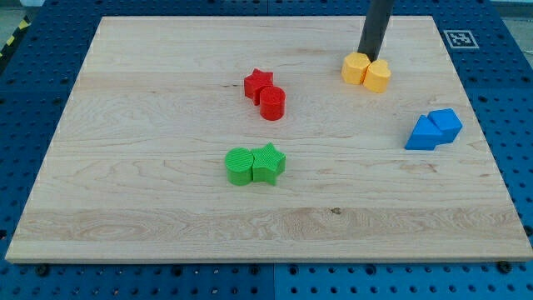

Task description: Move the yellow hexagon to the top right of the red star

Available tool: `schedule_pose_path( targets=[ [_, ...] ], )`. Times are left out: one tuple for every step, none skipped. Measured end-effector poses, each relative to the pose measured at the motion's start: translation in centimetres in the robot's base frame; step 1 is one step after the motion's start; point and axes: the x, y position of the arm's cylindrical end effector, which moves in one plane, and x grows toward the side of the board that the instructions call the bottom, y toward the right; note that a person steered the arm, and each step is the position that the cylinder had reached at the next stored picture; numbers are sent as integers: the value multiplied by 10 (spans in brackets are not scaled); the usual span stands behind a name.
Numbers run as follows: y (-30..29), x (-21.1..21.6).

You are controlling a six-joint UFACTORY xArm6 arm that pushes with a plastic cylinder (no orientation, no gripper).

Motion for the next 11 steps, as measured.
schedule_pose_path(
  targets=[
    [0,11],
    [15,12],
    [29,28],
    [19,38],
    [-13,28],
    [-42,23],
    [-44,23],
    [-32,-5],
    [-51,-14],
    [-72,-9],
    [-75,-9]
  ],
)
